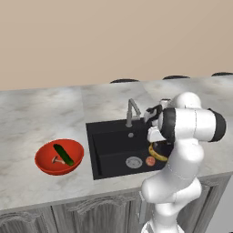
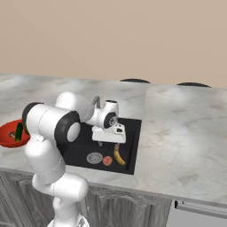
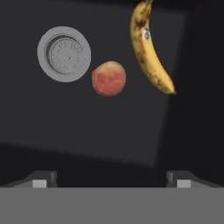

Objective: There is a mixed pile of frozen fruits and vegetables on the counter. Locate all the frozen vegetables and place the items in a bowl on the counter. Take all the frozen fruits and defrost them in a running sink.

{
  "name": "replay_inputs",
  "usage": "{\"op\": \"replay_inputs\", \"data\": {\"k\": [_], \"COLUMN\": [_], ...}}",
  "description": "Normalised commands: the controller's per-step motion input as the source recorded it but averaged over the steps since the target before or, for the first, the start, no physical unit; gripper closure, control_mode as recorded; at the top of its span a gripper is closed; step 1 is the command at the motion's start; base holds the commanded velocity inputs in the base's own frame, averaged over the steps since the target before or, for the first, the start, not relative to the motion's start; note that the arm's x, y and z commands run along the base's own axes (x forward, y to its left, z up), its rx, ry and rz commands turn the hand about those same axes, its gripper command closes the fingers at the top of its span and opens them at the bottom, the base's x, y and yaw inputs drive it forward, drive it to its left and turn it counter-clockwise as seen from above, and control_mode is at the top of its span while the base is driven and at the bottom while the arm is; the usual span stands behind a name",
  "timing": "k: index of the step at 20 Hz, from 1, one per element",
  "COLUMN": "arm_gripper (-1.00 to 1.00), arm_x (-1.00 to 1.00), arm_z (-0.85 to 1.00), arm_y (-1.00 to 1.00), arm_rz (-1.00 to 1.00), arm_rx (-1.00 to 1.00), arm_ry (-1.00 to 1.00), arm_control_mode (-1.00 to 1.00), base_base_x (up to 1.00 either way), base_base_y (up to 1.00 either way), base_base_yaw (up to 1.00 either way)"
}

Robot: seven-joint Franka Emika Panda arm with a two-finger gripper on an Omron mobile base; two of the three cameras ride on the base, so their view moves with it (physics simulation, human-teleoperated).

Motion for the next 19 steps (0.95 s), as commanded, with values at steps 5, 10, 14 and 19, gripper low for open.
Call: {"op": "replay_inputs", "data": {"k": [5,10,14,19], "arm_gripper": [-1.0,-1.0,-1.0,-1.0], "arm_x": [-0.42,-0.5,-0.53,-0.71], "arm_z": [0.95,0.97,0.93,0.43], "arm_y": [-0.05,0.0,0.04,0.29], "arm_rz": [-0.02,0.0,0.0,-0.02], "arm_rx": [0.01,0.0,-0.02,-0.08], "arm_ry": [-0.01,-0.07,-0.1,-0.32], "arm_control_mode": [-1.0,-1.0,-1.0,-1.0], "base_base_x": [0.0,0.0,0.0,0.0], "base_base_y": [0.0,0.0,0.0,0.0], "base_base_yaw": [0.0,0.0,0.0,0.0]}}
